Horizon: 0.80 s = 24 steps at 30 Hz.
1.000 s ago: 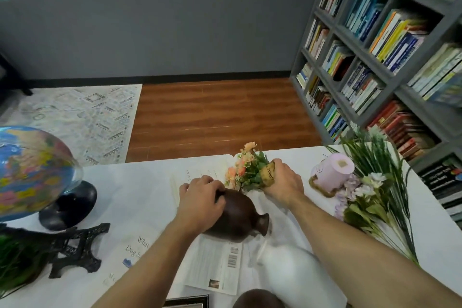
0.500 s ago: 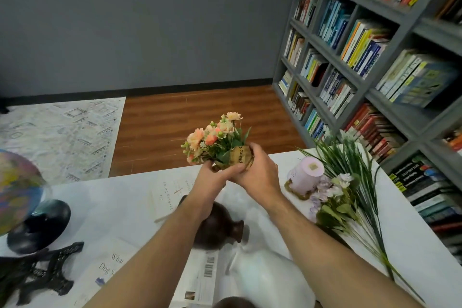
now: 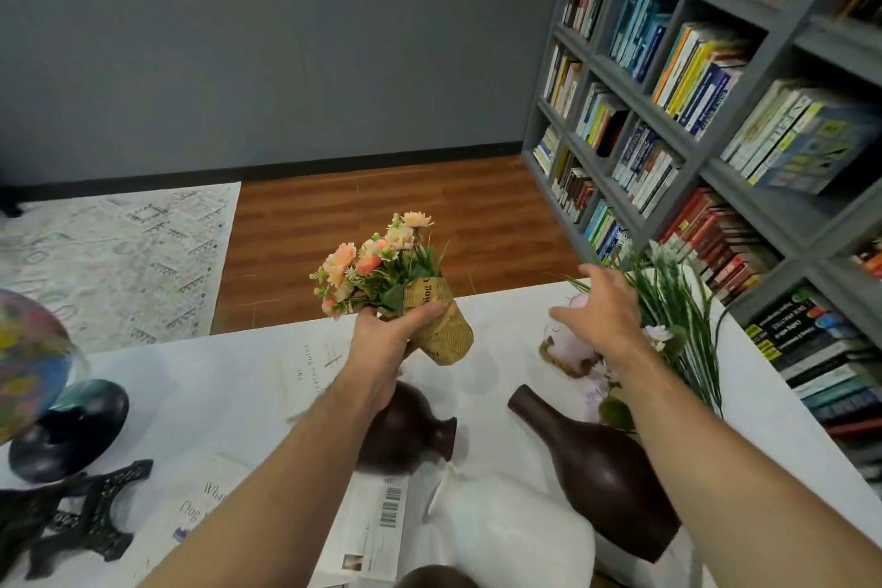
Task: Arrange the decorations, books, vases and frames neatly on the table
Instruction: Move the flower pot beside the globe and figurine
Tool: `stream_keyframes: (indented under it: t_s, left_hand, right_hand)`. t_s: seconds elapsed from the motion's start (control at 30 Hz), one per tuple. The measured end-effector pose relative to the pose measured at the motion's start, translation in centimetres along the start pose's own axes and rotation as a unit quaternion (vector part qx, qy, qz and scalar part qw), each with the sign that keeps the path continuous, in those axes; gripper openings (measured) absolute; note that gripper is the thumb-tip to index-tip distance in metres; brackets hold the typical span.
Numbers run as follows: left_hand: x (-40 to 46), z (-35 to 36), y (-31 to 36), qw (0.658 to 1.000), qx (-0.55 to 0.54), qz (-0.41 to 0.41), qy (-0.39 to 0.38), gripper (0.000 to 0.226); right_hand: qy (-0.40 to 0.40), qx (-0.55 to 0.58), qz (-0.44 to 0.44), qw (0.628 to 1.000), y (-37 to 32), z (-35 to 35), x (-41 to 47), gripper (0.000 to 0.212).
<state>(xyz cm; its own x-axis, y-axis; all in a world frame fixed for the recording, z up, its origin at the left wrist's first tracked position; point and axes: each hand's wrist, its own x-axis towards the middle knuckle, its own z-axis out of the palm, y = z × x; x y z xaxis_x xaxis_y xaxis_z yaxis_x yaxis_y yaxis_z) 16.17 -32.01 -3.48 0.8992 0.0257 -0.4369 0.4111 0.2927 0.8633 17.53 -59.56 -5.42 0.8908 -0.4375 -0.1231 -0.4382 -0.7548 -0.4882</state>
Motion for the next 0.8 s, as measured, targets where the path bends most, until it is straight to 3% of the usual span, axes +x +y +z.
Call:
stream_keyframes:
  t_s: [0.13,0.4,0.5,0.6,0.63,0.7,0.8]
  left_hand:
    - [0.0,-0.2,0.2,1.000,0.001,-0.007,0.004,0.066]
    - [0.2,-1.3,0.7,0.999,-0.035,0.020,0.012,0.065]
    - [0.3,-1.7,0.9,0.999,-0.036,0.029,0.008,0.063]
    - [0.4,-2.1,1.5,0.998,-0.039,0.042,0.017,0.058]
    - [0.4,-2.1,1.8,0.998,-0.039,0.046,0.018,0.060]
    - [0.2,-2.2,2.5,0.997,-0.041,0.057,0.017,0.064]
    - [-0.1,-2.0,3.4,0.997,-0.044,0.069,0.007,0.063]
  right_hand:
    - [-0.089,-0.089,0.036,0.991,1.6,0.6,1.4,0.090]
    - [-0.102,-0.100,-0.034,0.989,1.2,2.2,1.0,0.082]
    - [-0.080,-0.021,-0.062,0.995,0.5,1.9,0.8,0.072]
    - [-0.065,0.156,-0.039,0.985,-0.7,1.3,0.0,0.068]
    - [-0.089,0.250,-0.014,0.964,-1.1,1.1,-0.5,0.065]
    - [-0.179,0.435,0.030,0.882,-1.9,1.2,-1.9,0.054]
    - [-0.273,0.586,0.091,0.757,-2.8,2.0,-4.2,0.045]
